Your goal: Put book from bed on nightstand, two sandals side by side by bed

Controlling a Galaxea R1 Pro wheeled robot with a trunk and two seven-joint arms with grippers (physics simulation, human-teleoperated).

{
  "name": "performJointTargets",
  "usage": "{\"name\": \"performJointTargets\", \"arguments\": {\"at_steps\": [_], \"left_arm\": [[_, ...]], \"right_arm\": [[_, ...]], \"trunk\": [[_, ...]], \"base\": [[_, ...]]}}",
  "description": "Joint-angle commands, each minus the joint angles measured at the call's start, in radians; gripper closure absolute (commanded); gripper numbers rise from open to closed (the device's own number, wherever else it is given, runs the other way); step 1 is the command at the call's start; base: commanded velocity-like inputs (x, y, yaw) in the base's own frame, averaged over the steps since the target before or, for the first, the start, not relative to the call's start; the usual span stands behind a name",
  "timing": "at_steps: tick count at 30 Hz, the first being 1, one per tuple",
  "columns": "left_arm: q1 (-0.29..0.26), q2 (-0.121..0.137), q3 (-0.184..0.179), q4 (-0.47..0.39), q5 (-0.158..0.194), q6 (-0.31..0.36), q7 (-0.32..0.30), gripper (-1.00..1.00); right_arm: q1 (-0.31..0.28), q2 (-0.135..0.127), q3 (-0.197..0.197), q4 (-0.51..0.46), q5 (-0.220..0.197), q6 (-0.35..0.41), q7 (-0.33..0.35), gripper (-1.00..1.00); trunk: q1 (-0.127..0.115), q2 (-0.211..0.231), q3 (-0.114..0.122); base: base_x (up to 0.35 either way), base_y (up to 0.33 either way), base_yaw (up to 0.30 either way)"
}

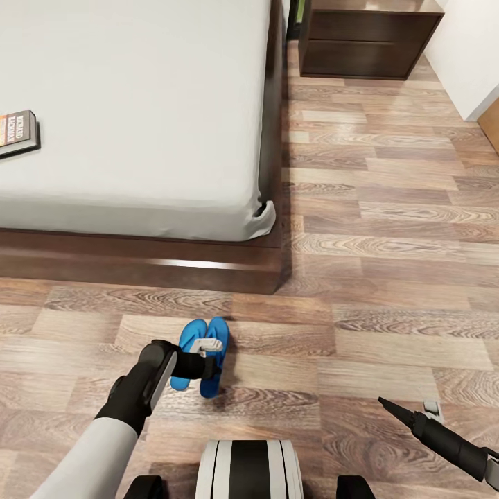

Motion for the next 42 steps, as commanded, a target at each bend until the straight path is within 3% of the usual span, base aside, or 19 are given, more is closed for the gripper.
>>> {"name": "performJointTargets", "arguments": {"at_steps": [1,6,26,42], "left_arm": [[0.000,-0.001,0.000,-0.002,-0.004,0.003,0.002,1.00],[0.000,-0.003,0.000,-0.013,-0.004,-0.004,0.017,1.00],[0.000,-0.007,0.000,-0.050,-0.005,-0.038,0.021,1.00],[0.000,-0.003,0.002,-0.064,-0.005,-0.038,0.021,1.00]], "right_arm": [[0.000,0.000,-0.008,0.001,0.005,0.011,0.004,-1.00],[0.000,0.000,-0.008,0.001,0.005,0.011,0.004,-1.00],[0.000,0.001,-0.008,0.001,0.005,0.010,0.004,-1.00],[0.000,0.003,-0.008,0.001,0.005,0.009,0.004,-1.00]], "trunk": [[0.000,0.000,-0.001],[0.000,0.000,-0.001],[0.009,-0.005,-0.078],[0.009,-0.005,-0.078]], "base": [[0.000,0.000,0.000],[0.000,0.000,0.000],[0.000,0.000,0.000],[0.000,0.000,0.000]]}}
